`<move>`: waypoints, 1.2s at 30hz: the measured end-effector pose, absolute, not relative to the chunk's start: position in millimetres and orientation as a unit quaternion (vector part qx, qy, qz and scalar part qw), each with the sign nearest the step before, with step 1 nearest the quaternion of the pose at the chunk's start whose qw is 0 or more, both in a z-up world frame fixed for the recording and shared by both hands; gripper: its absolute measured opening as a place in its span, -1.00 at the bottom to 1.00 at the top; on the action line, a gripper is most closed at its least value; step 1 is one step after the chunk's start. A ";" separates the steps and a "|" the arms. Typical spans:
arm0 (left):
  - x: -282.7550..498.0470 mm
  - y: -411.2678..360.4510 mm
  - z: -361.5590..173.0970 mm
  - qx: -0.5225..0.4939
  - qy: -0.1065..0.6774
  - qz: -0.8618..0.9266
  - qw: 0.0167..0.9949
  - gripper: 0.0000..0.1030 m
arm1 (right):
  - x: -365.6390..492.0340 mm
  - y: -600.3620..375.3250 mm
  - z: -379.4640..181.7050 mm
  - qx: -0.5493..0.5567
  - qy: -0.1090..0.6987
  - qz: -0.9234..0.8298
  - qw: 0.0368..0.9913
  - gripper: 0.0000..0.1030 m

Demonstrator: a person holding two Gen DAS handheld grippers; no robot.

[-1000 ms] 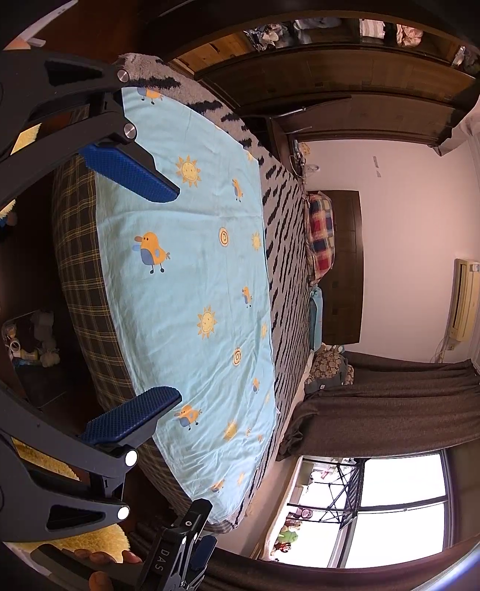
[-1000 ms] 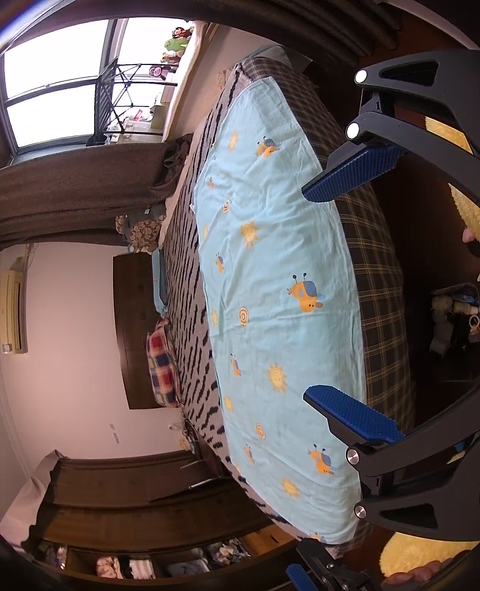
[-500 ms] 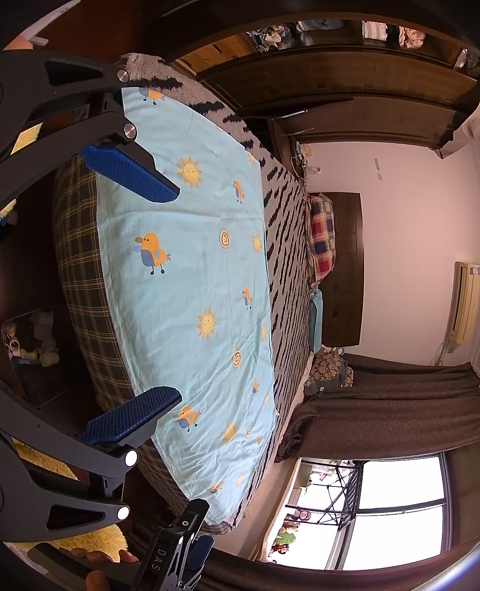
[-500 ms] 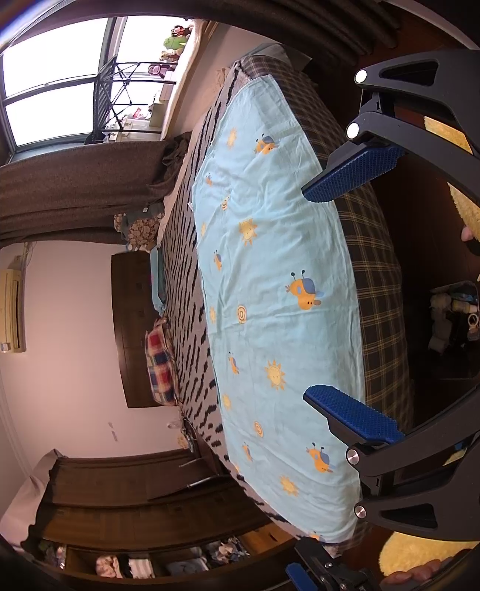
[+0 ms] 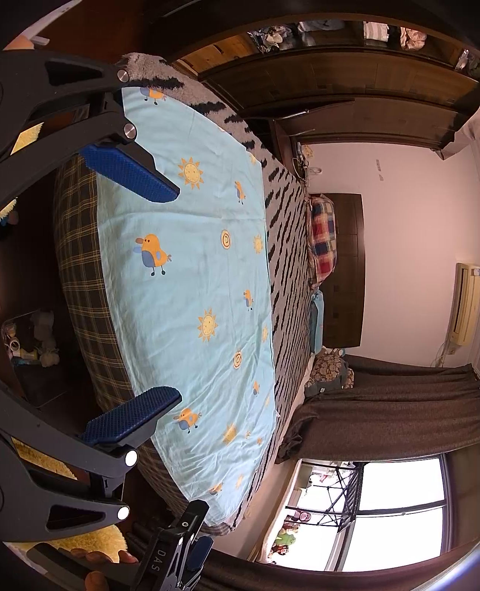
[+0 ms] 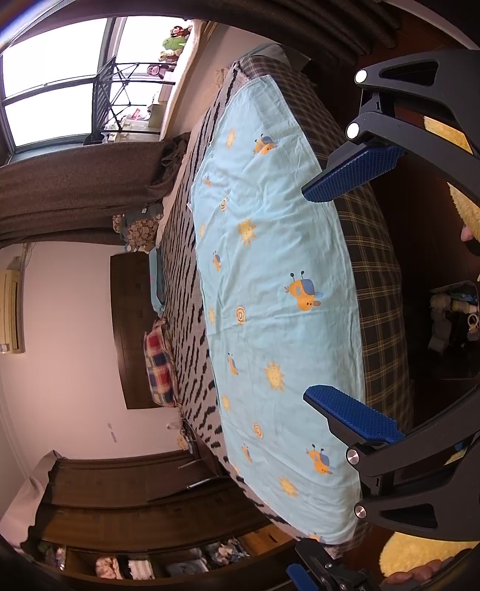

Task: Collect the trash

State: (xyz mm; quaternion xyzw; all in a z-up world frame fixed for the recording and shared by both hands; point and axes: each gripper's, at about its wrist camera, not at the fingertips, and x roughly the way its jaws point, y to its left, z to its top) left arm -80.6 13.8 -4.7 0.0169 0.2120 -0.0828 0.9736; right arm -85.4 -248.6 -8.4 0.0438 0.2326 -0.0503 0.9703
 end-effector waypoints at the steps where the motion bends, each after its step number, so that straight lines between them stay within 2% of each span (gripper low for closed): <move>1: -80.6 13.9 -4.7 0.016 0.212 -0.083 0.974 0.84 | -85.5 -248.3 -8.7 0.044 0.233 -0.050 0.970 0.94; 36: -84.1 8.9 -8.2 0.026 0.213 -0.061 0.975 0.84 | -80.4 -247.6 -9.9 0.044 0.239 -0.052 0.969 0.94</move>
